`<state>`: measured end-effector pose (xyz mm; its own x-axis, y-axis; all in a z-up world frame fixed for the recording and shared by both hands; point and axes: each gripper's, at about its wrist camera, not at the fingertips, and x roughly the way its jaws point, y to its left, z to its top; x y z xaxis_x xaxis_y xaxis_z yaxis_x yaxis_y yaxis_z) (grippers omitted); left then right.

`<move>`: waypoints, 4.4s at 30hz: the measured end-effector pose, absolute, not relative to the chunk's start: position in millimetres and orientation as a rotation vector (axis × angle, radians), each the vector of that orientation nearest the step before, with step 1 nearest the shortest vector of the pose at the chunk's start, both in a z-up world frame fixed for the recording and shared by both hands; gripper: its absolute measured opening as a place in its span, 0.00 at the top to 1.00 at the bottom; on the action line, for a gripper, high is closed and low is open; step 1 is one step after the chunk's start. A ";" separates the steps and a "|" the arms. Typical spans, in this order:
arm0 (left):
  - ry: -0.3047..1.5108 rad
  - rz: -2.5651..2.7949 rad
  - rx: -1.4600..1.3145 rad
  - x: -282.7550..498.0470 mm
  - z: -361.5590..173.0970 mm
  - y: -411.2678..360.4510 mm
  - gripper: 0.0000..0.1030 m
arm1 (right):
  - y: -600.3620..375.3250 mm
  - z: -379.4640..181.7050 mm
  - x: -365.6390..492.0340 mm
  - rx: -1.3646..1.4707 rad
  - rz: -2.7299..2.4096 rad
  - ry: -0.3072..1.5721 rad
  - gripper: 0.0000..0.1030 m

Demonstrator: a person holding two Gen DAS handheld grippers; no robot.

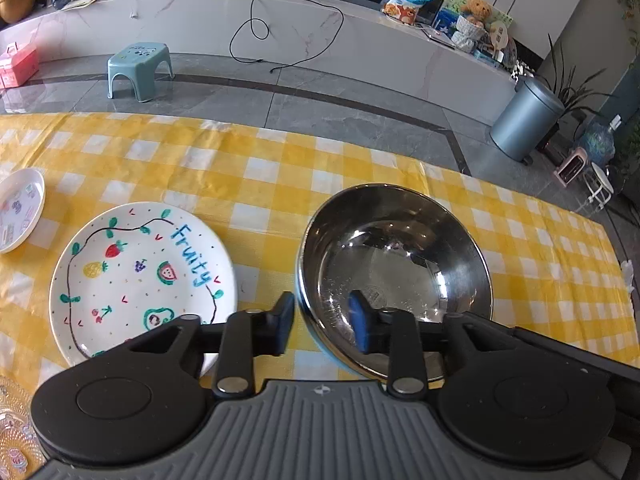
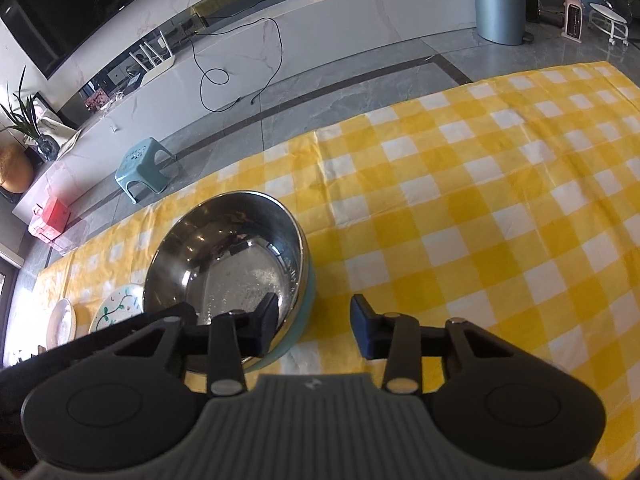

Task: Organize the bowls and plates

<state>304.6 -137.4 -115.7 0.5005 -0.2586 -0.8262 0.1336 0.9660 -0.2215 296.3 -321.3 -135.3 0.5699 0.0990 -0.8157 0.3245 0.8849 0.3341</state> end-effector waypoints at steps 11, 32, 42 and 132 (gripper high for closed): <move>0.990 -0.220 -0.096 294.7 -107.0 -143.1 0.86 | -310.2 -134.4 291.7 0.444 -0.139 0.966 0.87; 0.925 -0.169 -0.166 189.0 -31.5 -87.7 0.86 | -289.3 -70.1 191.2 0.557 -0.014 0.894 0.91; 0.891 -0.147 -0.217 118.6 -9.9 -45.1 0.86 | -252.7 -46.0 111.8 0.544 0.034 0.857 0.91; 1.020 -0.054 -0.337 46.2 -45.4 42.7 0.57 | -180.4 -68.7 62.7 0.428 0.126 1.061 0.71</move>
<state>46.2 42.7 -45.4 0.5270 -0.1998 -0.8260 -0.1120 0.9472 -0.3006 62.7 -180.4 -68.7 0.4897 0.3029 -0.8176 0.1035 0.9109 0.3994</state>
